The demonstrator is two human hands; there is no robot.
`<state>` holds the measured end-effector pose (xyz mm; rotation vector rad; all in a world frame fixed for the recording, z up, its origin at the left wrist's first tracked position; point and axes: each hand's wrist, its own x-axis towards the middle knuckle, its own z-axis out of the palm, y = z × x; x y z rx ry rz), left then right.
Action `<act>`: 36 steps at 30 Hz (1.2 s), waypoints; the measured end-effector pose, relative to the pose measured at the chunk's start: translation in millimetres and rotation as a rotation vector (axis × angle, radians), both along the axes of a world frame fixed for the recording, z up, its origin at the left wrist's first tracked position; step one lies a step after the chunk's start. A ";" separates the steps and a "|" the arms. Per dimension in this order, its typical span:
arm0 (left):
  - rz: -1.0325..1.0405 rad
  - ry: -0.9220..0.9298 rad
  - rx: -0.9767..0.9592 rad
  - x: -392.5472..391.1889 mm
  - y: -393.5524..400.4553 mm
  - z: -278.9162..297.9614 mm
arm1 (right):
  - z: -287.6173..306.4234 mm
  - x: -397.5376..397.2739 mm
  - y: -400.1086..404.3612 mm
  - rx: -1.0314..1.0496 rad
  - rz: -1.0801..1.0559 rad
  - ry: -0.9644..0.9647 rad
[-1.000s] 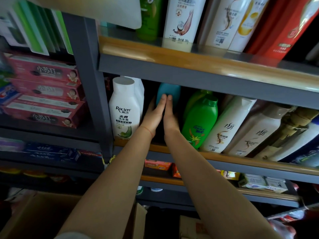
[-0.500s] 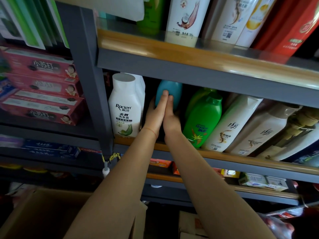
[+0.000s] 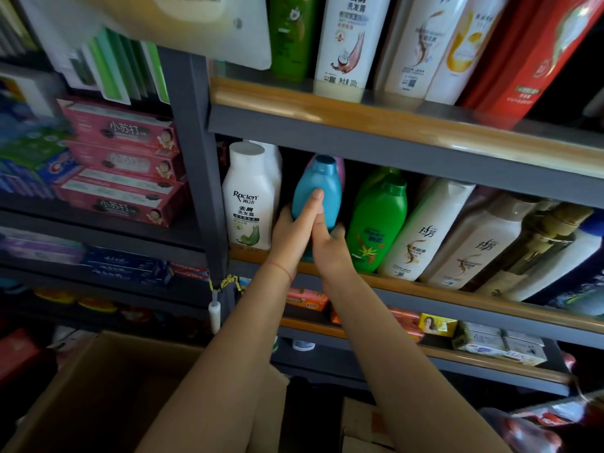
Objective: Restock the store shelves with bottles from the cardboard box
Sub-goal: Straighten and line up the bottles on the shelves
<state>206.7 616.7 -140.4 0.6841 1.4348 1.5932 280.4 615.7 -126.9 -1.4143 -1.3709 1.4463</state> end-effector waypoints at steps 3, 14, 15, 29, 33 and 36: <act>-0.003 0.021 -0.013 2.3 -7.9 3.1 | 0.4 3.1 -4.9 -0.001 0.017 0.010; 0.012 0.090 0.057 10.3 -26.4 4.5 | 5.1 30.3 -33.8 0.130 0.119 0.014; 0.047 0.113 0.080 16.5 -33.1 0.8 | 0.5 38.8 -39.4 0.172 0.125 -0.002; 0.016 0.880 0.112 86.3 -30.9 39.4 | 22.2 127.4 -17.1 0.597 0.006 -0.235; 0.018 0.913 0.005 84.8 -16.6 46.9 | 30.2 130.3 -10.2 0.497 0.124 -0.237; 0.058 0.927 0.012 87.2 -14.7 46.0 | 28.3 131.3 -9.0 0.473 0.147 -0.201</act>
